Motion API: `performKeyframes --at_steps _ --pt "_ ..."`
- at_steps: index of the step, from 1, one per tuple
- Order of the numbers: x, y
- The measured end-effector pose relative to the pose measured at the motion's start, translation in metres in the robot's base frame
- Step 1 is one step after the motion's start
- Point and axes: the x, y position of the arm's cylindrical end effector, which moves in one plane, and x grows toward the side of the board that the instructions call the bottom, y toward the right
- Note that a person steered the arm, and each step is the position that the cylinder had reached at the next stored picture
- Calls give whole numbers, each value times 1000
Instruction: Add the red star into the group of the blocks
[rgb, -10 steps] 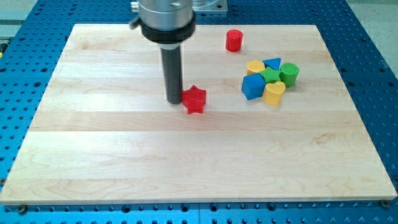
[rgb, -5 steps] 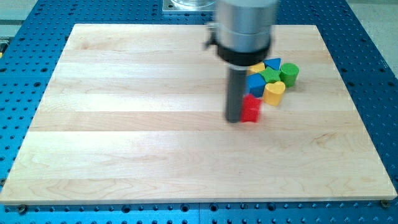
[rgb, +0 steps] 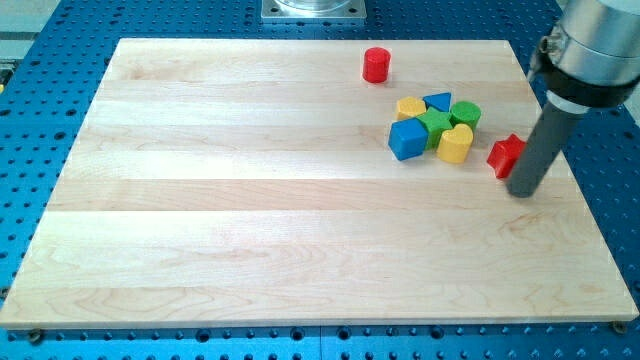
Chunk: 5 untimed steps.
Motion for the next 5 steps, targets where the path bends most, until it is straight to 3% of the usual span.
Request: performKeyframes --at_steps 1,3,5 --pt "0 33" --pt "-53 9" --pt "-6 5"
